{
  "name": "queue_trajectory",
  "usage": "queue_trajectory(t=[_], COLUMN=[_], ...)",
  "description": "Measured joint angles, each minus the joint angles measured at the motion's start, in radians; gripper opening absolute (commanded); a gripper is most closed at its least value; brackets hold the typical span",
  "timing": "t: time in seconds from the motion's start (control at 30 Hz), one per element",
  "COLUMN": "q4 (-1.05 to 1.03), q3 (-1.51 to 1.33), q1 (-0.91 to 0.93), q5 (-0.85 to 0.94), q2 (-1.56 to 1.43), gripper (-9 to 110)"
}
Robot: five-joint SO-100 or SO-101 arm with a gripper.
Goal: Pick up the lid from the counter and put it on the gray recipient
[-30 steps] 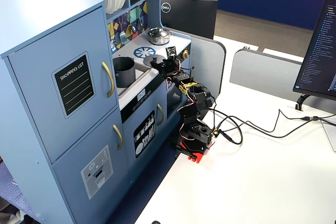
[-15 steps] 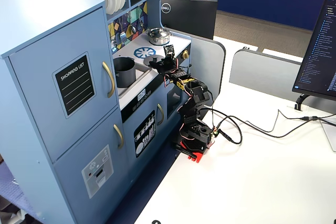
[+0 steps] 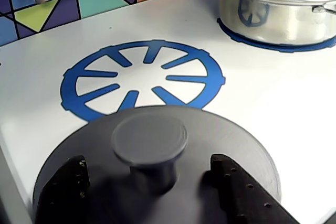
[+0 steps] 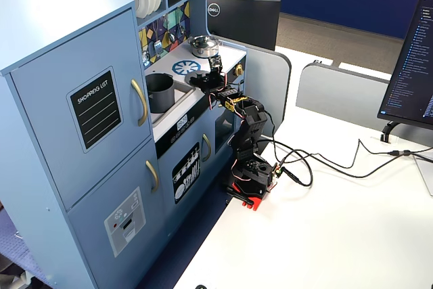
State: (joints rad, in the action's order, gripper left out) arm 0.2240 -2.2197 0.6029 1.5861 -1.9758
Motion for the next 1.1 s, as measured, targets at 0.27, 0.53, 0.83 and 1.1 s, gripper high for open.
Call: queue_trajectory(t=[0.27,0.53,0.83,1.1], q4=[0.015,0.017,0.025,-0.003], q3=[0.044,0.052,0.052,0.135], q1=[0.000,-0.002,-0.002,-0.014], q5=[0.000,0.000,0.006,0.015], q2=[0.058,0.066,0.067,0.067], gripper=[16,0,0,0])
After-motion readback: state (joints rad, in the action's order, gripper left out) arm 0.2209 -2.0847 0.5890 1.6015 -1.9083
